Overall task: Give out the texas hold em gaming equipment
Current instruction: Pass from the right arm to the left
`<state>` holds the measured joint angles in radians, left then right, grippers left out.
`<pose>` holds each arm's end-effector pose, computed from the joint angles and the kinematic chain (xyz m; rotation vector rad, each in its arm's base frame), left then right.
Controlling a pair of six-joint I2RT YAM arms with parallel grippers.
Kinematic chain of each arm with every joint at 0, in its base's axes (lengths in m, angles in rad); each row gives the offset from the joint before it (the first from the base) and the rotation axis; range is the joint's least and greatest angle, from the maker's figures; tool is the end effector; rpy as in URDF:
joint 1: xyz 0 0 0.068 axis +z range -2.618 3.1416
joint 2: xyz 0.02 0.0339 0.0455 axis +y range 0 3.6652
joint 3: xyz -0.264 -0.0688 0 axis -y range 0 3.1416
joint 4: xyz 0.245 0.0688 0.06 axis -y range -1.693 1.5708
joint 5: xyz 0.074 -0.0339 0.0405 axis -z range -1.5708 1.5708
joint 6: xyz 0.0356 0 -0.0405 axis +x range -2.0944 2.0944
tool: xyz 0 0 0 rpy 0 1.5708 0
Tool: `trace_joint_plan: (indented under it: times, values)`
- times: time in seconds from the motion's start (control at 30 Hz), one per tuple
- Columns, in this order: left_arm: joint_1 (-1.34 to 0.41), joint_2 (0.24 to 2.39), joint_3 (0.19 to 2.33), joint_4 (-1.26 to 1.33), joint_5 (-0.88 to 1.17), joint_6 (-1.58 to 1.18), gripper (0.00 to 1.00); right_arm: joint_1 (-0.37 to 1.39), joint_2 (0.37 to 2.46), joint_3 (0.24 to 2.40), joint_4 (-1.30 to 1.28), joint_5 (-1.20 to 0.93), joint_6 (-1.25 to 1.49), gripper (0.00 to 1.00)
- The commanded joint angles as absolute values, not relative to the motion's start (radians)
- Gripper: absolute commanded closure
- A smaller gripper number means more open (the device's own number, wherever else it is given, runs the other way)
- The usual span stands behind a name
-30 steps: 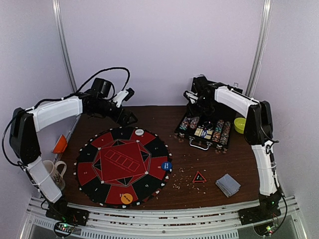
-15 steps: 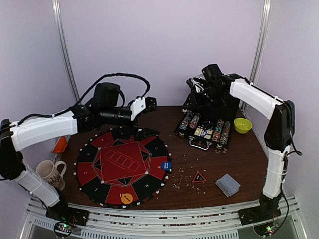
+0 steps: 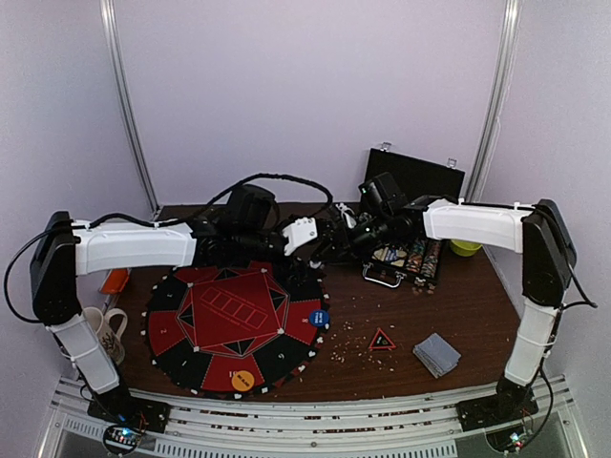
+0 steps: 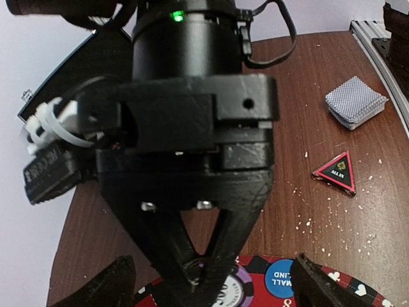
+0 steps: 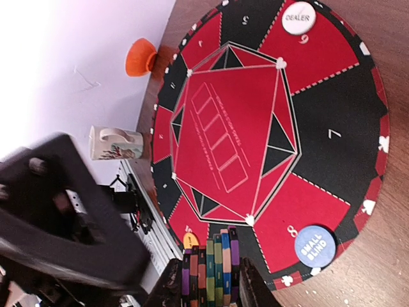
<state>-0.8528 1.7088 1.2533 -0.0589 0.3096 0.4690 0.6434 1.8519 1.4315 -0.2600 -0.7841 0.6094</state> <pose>0.2528 -0.3059 0.2680 1.4382 1.5386 -0.5547 0.3197 0.2712 0.2595 -0.5221 2.4283 1.4979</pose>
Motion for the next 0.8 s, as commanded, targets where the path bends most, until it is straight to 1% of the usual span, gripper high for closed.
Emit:
trace_joint_plan:
  times: [0.0, 0.07, 0.23, 0.3, 0.37, 0.43, 0.57, 0.73, 0.77]
  values:
    - [-0.85, 1.735, 1.322, -0.095, 0.314, 0.412, 0.23, 0.643, 1.807, 1.432, -0.117, -0.813, 0.685, 1.0]
    - [-0.85, 1.756, 1.341, -0.114, 0.285, 0.402, 0.33, 0.644, 1.811, 1.436, -0.11, -0.813, 0.69, 1.0]
    - [-0.85, 1.781, 1.367, -0.135, 0.2, 0.378, 0.44, 0.646, 1.817, 1.442, -0.114, -0.813, 0.688, 1.0]
    - [-0.85, 1.783, 1.365, -0.139, 0.19, 0.381, 0.43, 0.646, 1.818, 1.443, -0.119, -0.812, 0.684, 1.0]
    - [-0.85, 1.788, 1.367, -0.148, 0.173, 0.384, 0.35, 0.647, 1.816, 1.444, -0.12, -0.81, 0.681, 1.0]
    - [-0.845, 1.793, 1.367, -0.155, 0.166, 0.382, 0.35, 0.646, 1.816, 1.444, -0.122, -0.807, 0.68, 1.0]
    - [-0.831, 1.799, 1.371, -0.158, 0.174, 0.36, 0.46, 0.646, 1.819, 1.455, -0.141, -0.797, 0.665, 1.0]
    - [-0.828, 1.794, 1.371, -0.146, 0.201, 0.352, 0.53, 0.646, 1.825, 1.462, -0.151, -0.794, 0.653, 1.0]
    - [-0.828, 1.793, 1.371, -0.146, 0.202, 0.35, 0.58, 0.646, 1.827, 1.462, -0.152, -0.794, 0.653, 1.0]
